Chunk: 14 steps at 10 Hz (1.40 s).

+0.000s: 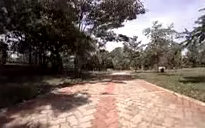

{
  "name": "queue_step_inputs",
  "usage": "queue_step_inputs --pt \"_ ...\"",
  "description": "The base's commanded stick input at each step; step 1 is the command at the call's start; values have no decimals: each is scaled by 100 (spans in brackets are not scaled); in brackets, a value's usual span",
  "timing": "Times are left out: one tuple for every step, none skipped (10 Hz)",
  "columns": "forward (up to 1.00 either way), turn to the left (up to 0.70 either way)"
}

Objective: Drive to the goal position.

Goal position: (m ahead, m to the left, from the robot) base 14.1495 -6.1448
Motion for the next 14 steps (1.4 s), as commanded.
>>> queue_step_inputs --pt "70 0" --pt "70 -2" --pt "70 -35" --pt "70 -35" --pt "70 -35" --pt "70 -12" --pt "70 0" --pt "70 0" --pt "70 0" --pt "70 0" --pt "70 0" --pt "70 0" --pt "70 0" --pt "70 0"
